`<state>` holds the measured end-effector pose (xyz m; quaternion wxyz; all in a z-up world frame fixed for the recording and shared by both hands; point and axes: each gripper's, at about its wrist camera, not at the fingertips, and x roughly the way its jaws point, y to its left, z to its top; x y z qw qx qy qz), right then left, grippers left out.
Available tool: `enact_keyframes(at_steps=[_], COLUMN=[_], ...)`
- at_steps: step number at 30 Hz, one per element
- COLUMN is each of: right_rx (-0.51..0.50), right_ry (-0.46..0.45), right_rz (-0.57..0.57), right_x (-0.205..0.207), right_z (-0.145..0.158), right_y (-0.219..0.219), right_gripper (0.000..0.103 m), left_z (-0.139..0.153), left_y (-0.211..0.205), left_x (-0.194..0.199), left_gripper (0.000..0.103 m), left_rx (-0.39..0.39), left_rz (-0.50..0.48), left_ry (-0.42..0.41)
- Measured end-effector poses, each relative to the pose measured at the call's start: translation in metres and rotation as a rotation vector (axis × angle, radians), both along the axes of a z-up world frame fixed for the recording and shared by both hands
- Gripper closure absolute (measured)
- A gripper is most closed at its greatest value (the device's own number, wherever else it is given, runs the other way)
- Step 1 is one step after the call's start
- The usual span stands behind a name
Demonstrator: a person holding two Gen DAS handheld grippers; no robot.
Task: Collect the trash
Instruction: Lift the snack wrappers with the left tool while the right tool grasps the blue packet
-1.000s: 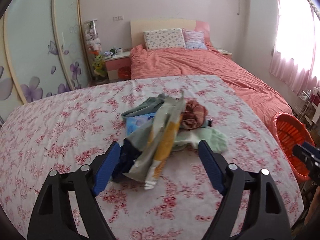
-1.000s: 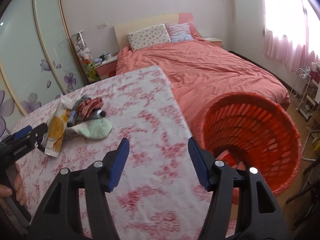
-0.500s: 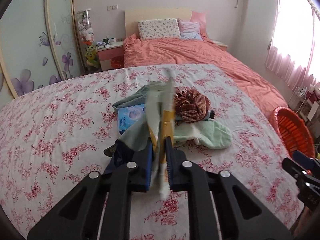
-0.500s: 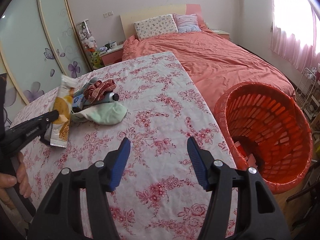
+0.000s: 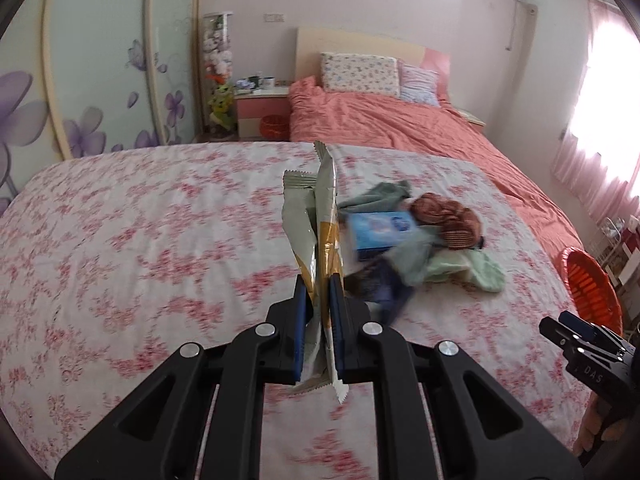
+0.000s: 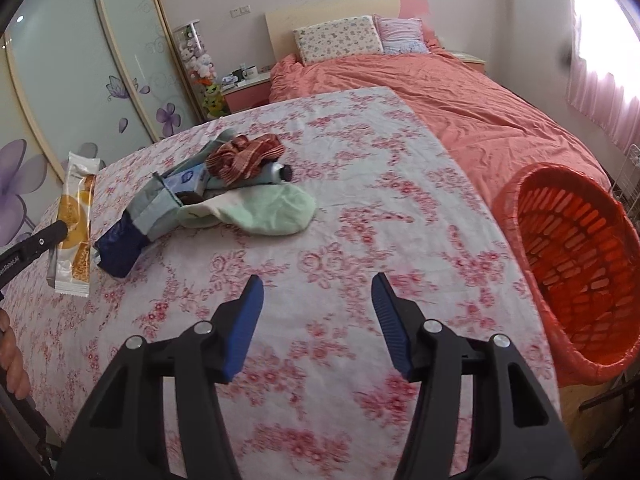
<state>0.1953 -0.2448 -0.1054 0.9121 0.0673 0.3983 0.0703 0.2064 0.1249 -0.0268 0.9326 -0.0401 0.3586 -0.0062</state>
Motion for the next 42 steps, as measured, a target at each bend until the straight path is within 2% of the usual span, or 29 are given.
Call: enact_keyframes(at_steps=[3, 7, 14, 16, 18, 20, 23, 25, 29, 35, 38, 40, 42], right_rx=[0.016, 0.085, 0.165, 0.183, 0.187, 0.179, 0.144, 0.141, 0.148, 0.104, 0.055, 0.028, -0.004], right_ry=[0.012, 0.038, 0.036, 0.038, 0.045, 0.060, 0.084, 0.105, 0.137, 0.086, 0.048, 0.023, 0.000], right_rz=[0.022, 0.061, 0.142, 0.154, 0.155, 0.159, 0.153, 0.150, 0.144, 0.145, 0.132, 0.119, 0.097], right_x=[0.010, 0.021, 0.030, 0.032, 0.034, 0.036, 0.039, 0.044, 0.048, 0.039, 0.034, 0.031, 0.027], right_z=[-0.001, 0.001, 0.014, 0.016, 0.016, 0.013, 0.005, -0.002, -0.013, -0.008, -0.001, 0.004, 0.009], right_y=[0.015, 0.038, 0.093, 0.107, 0.119, 0.133, 0.149, 0.152, 0.149, 0.132, 0.118, 0.106, 0.091], right_gripper=[0.052, 0.054, 0.054, 0.049, 0.044, 0.044, 0.044, 0.050, 0.070, 0.087, 0.091, 0.092, 0.092], left_z=[-0.008, -0.023, -0.046, -0.047, -0.049, -0.055, -0.059, -0.060, -0.060, -0.061, -0.061, -0.061, -0.060], left_y=[0.021, 0.044, 0.063, 0.063, 0.065, 0.066, 0.066, 0.066, 0.063, 0.061, 0.060, 0.059, 0.057], left_x=[0.002, 0.010, 0.025, 0.026, 0.028, 0.029, 0.030, 0.030, 0.033, 0.035, 0.036, 0.036, 0.037], left_gripper=[0.092, 0.092, 0.090, 0.085, 0.069, 0.061, 0.060, 0.060, 0.060, 0.060, 0.060, 0.065, 0.074], left_rx=[-0.007, -0.006, -0.017, -0.023, -0.031, -0.033, -0.034, -0.038, -0.024, -0.013, -0.009, -0.011, -0.016], left_rz=[0.044, 0.080, 0.105, 0.107, 0.106, 0.113, 0.107, 0.105, 0.109, 0.111, 0.114, 0.110, 0.101], left_ry=[0.020, 0.065, 0.116, 0.117, 0.130, 0.144, 0.143, 0.141, 0.134, 0.133, 0.134, 0.133, 0.132])
